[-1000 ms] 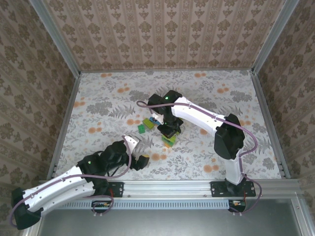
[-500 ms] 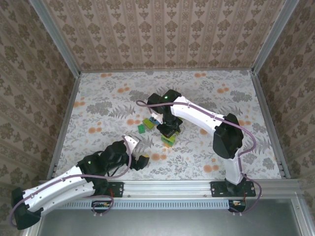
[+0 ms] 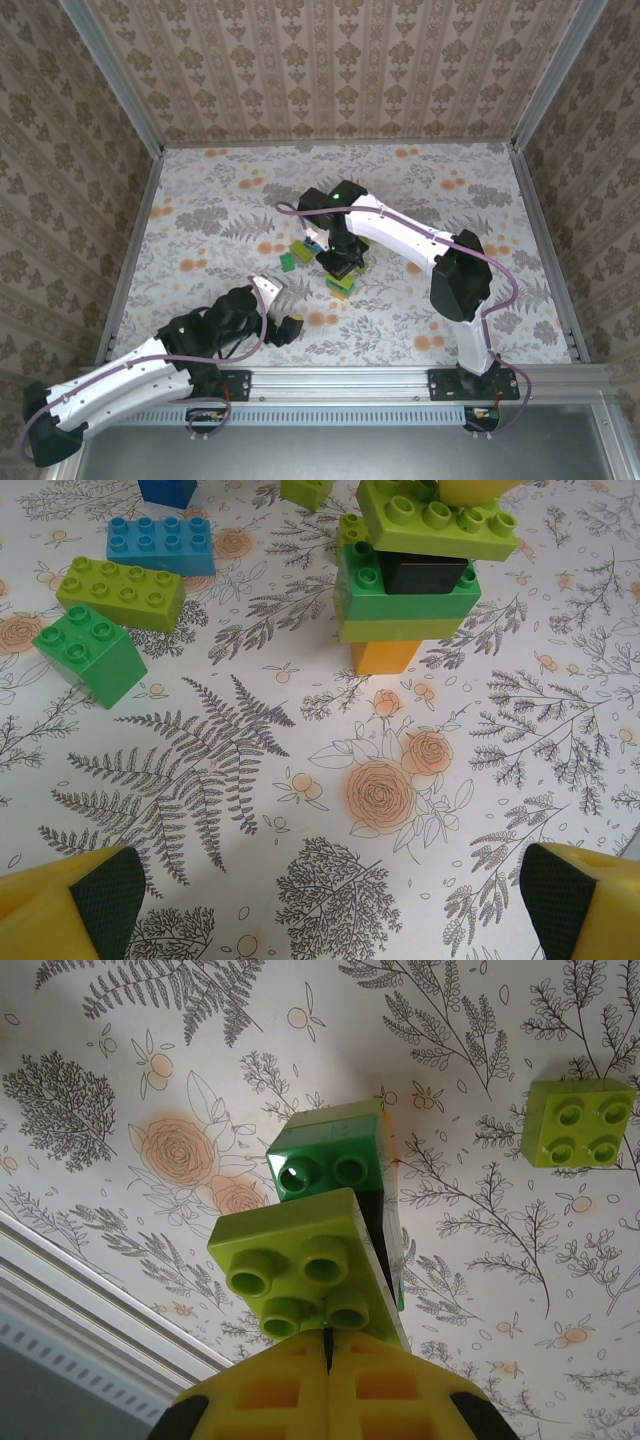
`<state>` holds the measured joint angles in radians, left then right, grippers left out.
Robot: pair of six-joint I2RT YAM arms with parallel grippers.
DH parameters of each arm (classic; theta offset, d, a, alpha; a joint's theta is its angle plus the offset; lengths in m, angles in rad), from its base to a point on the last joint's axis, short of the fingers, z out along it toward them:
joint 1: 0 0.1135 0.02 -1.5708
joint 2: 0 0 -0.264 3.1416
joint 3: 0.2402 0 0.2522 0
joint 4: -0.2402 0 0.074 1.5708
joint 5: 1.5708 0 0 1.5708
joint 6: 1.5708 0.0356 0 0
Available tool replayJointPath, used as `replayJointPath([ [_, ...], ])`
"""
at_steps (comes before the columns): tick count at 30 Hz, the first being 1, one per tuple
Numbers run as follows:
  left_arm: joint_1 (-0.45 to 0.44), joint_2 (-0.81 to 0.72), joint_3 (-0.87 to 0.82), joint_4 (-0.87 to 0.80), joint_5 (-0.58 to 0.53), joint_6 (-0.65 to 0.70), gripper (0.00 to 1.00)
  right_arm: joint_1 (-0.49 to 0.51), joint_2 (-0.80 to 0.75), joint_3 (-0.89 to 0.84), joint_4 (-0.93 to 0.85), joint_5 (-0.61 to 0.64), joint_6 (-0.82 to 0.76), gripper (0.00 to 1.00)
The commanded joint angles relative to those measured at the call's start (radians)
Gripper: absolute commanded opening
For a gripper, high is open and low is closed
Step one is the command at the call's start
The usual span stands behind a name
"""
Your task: Assemble a carrot with lego
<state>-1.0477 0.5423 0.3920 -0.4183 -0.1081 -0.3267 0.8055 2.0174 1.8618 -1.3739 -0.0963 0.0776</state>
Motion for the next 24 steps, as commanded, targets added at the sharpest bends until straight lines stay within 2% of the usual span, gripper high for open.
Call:
replayJointPath([
  [1, -0.009, -0.005, -0.004, 0.009, -0.002, 0.021, 1.0, 0.003, 0.045, 0.023, -0.023, -0.015, -0.006, 0.0],
  [9, -0.009, -0.003, -0.005, 0.009, 0.001, 0.02, 1.0, 0.003, 0.092, 0.059, -0.07, 0.033, -0.005, 0.0],
  [24, -0.009, -0.007, -0.007, 0.016, 0.005, 0.025, 1.0, 0.002, 0.138, 0.195, -0.141, -0.001, -0.006, 0.0],
])
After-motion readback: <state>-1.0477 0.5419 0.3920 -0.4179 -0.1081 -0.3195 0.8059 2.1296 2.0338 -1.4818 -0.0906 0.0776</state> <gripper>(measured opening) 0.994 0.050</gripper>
